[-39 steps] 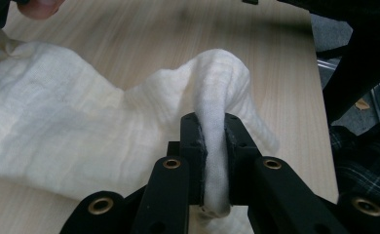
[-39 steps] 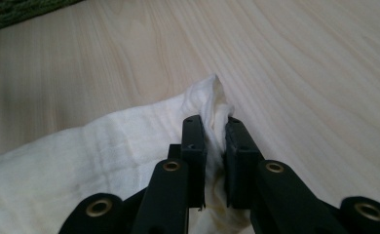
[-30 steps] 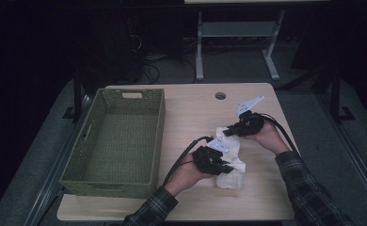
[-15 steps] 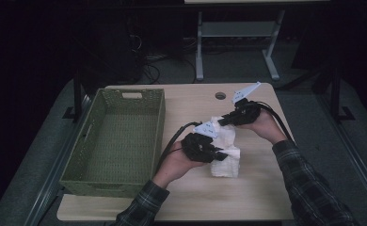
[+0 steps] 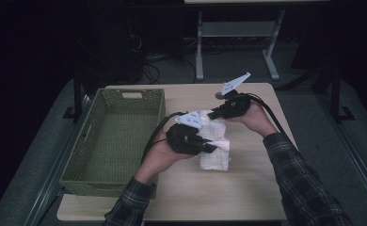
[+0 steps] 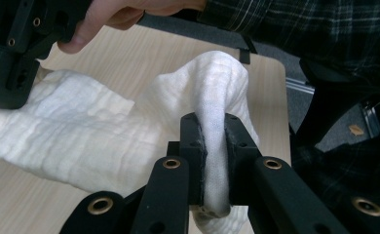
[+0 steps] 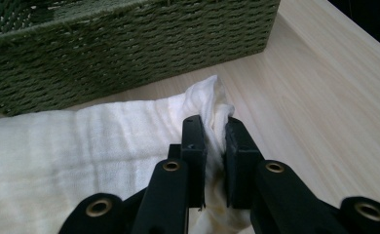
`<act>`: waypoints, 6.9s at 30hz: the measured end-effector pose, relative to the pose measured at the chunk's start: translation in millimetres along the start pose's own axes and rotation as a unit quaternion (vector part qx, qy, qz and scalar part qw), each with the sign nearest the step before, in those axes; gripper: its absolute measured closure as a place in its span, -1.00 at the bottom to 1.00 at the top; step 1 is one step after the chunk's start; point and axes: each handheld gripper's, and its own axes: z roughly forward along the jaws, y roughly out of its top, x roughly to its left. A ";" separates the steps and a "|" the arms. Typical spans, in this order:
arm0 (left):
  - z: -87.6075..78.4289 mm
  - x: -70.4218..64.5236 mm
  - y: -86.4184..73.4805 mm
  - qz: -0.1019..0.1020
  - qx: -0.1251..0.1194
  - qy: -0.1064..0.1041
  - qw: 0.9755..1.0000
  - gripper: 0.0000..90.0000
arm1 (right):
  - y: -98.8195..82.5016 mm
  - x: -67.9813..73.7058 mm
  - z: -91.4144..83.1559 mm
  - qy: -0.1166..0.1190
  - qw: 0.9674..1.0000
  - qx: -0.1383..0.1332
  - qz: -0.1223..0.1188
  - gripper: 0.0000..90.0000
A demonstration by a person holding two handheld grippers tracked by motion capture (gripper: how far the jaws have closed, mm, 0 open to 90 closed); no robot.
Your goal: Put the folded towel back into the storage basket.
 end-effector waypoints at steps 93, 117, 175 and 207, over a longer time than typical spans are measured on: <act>-150.0 45.5 -145.0 -0.095 -0.003 0.080 0.992 -0.12 | 135.2 65.2 180.9 0.062 0.992 0.015 -0.111 0.79; -145.3 48.2 -141.4 -0.099 -0.023 0.091 0.991 -0.15 | 141.0 24.5 184.8 0.015 0.995 -0.006 -0.094 0.42; -20.6 20.4 -43.6 -0.109 -0.038 0.157 0.981 -0.60 | 13.3 -1.5 13.7 -0.058 0.997 -0.054 -0.023 -0.39; 89.3 1.3 -89.2 -0.117 0.029 0.172 0.978 -0.62 | -158.8 28.1 -19.8 -0.124 0.987 -0.007 0.102 -0.63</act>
